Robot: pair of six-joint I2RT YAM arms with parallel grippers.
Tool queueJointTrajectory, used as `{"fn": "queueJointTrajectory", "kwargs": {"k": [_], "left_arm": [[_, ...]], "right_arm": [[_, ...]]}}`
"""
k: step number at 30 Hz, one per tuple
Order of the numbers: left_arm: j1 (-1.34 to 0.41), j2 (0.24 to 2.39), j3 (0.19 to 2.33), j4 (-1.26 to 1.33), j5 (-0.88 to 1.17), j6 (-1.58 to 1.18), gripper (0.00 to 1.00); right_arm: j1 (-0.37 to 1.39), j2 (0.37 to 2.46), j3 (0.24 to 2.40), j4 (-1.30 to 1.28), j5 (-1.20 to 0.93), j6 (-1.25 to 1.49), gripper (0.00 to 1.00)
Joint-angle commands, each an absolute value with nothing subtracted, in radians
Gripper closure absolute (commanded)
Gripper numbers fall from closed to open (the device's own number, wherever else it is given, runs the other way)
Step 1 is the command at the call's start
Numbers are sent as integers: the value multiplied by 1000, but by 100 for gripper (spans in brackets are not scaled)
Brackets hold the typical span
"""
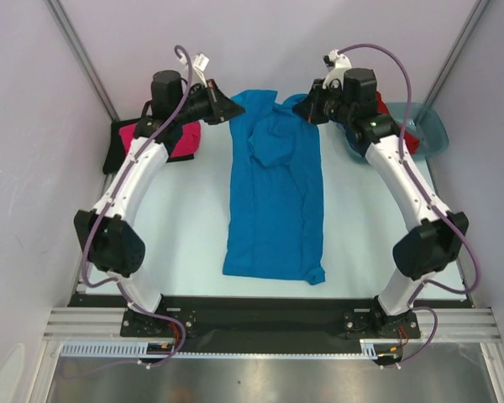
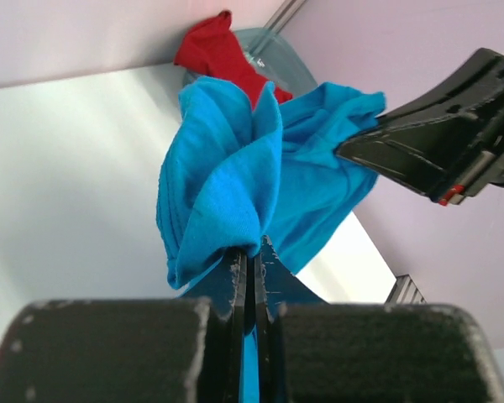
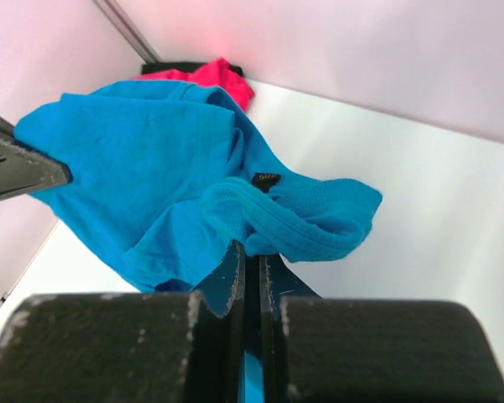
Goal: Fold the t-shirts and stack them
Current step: Fold the tshirt
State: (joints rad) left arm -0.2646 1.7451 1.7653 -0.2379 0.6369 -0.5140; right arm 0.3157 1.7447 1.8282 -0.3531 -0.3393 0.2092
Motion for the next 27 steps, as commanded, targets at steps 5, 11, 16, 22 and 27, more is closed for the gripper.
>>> {"fn": "queueJointTrajectory", "kwargs": {"k": [5, 11, 16, 22, 27], "left_arm": [[-273, 1507, 1799, -330, 615, -443, 100], [-278, 1399, 1981, -463, 646, -433, 100], [-290, 1344, 2285, -597, 669, -434, 100], [-290, 1237, 2298, -520, 744, -526, 100], [-290, 1253, 2284, -552, 748, -525, 100]], "right_arm": [[380, 1518, 1832, -420, -226, 147, 100], [454, 1381, 1914, -523, -141, 95, 100], [549, 1261, 2009, -607, -78, 74, 100], [626, 1139, 2033, -660, -20, 52, 100], [630, 1181, 2044, -727, 58, 20, 100]]}}
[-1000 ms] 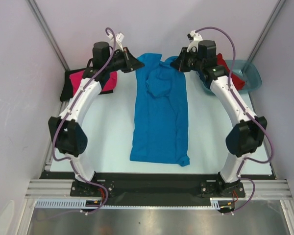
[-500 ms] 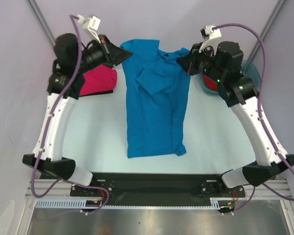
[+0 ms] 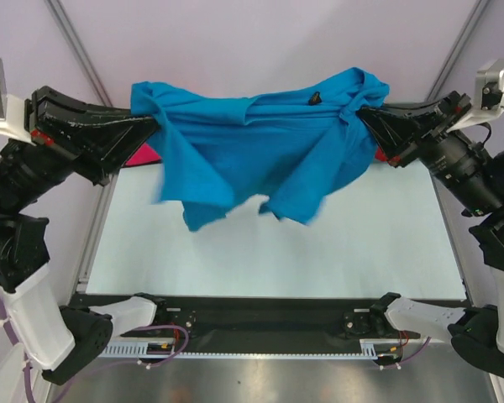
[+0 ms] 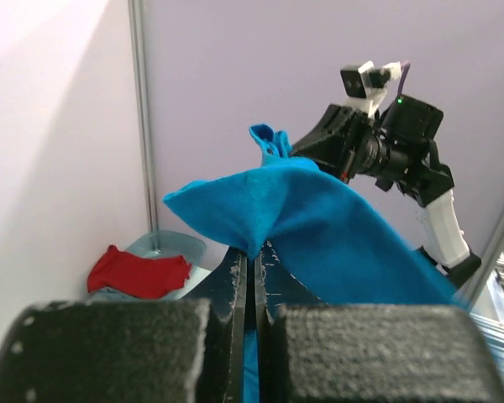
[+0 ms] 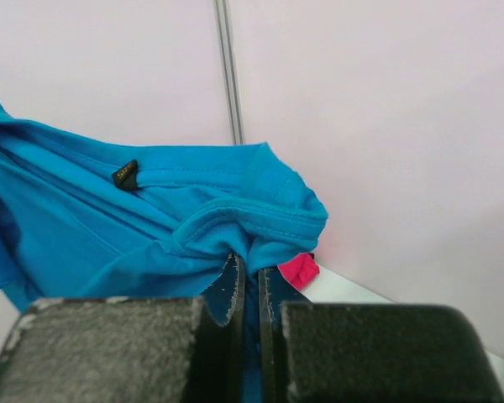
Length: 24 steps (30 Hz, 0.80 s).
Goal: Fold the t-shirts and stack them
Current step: Fold the tshirt
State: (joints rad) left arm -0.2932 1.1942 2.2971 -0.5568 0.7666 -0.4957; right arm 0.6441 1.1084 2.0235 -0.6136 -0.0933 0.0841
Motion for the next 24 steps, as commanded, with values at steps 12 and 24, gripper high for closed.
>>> {"fn": "queueJointTrajectory", "kwargs": {"k": [12, 24], "left_arm": [[-288, 1140, 2250, -575, 733, -554, 100], [-291, 1155, 2206, -606, 769, -560, 100]], "right_arm": [[652, 1059, 2008, -712, -49, 43, 100], [647, 1088, 2057, -789, -57, 38, 100]]}}
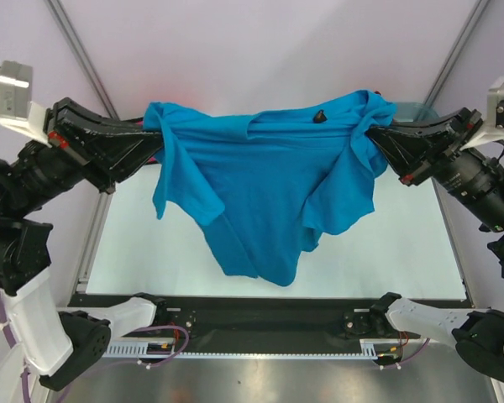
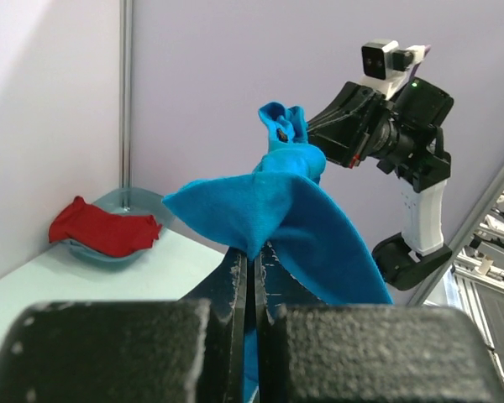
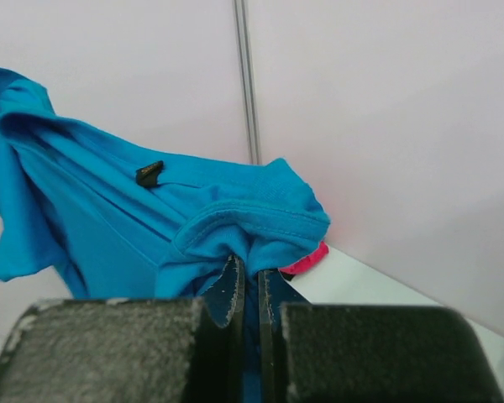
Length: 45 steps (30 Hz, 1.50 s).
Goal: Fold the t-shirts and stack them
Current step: Fold the tshirt
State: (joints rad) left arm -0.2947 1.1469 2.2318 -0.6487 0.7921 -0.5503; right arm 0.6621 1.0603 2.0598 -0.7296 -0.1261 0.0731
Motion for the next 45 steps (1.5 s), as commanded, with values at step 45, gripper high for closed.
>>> {"fn": "queueJointTrajectory", "kwargs": {"k": [45], "left_arm": [[-285, 1168, 1343, -98, 709, -822, 100]], "right_arm": [[192, 1149, 1548, -458, -428, 256, 100]]}}
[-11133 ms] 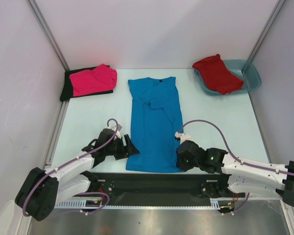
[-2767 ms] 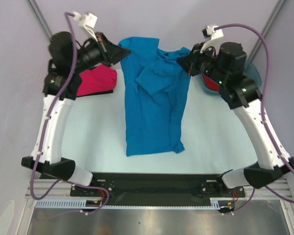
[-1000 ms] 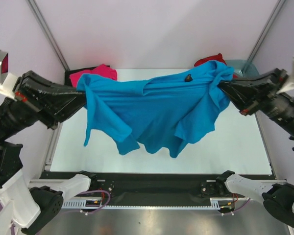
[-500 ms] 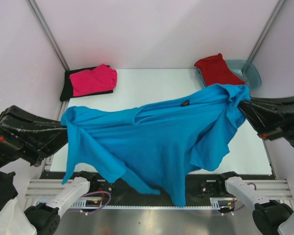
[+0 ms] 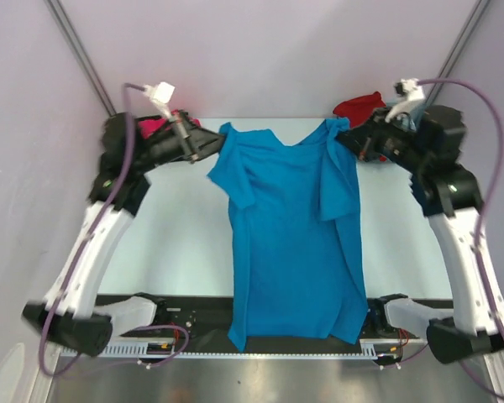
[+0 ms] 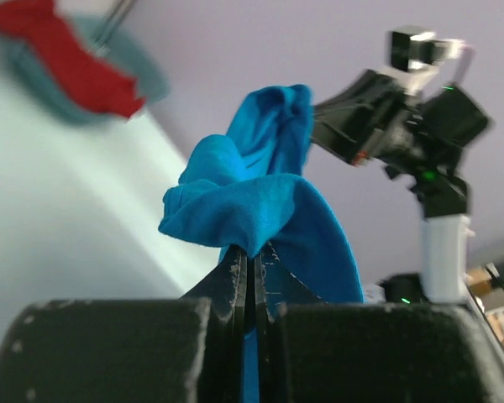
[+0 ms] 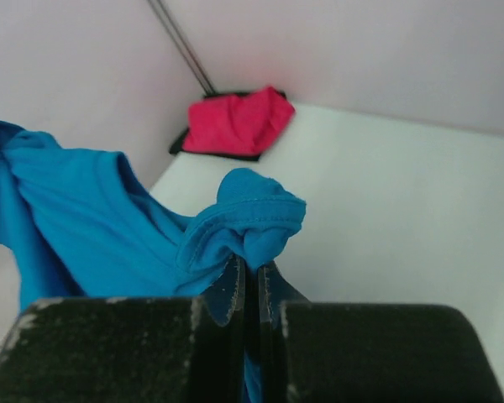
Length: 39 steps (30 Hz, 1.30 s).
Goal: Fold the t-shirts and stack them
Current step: Fold the tshirt
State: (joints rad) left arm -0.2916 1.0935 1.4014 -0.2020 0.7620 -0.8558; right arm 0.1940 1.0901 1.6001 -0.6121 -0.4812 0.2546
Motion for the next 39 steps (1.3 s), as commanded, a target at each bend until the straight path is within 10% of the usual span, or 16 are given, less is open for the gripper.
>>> {"fn": "queueJointTrajectory", "kwargs": {"k": [1, 10, 23, 37, 39], "left_arm": [[-281, 1243, 1329, -57, 695, -822, 100], [-235, 1828, 1572, -43, 667, -715, 100], [-140, 2618, 2353, -68, 707, -837, 100], [-84, 2784, 2419, 107, 680, -897, 99], [-83, 2789, 2424, 130, 674, -894, 82]], "right_arm": [[192, 1198, 1504, -433, -422, 255, 100], [192, 1604, 1502, -186, -376, 219, 100], [186, 2385, 2161, -172, -341, 212, 100], [170, 2640, 2434, -180, -143, 178, 100], [167, 2649, 2442, -163, -102, 152, 100]]}}
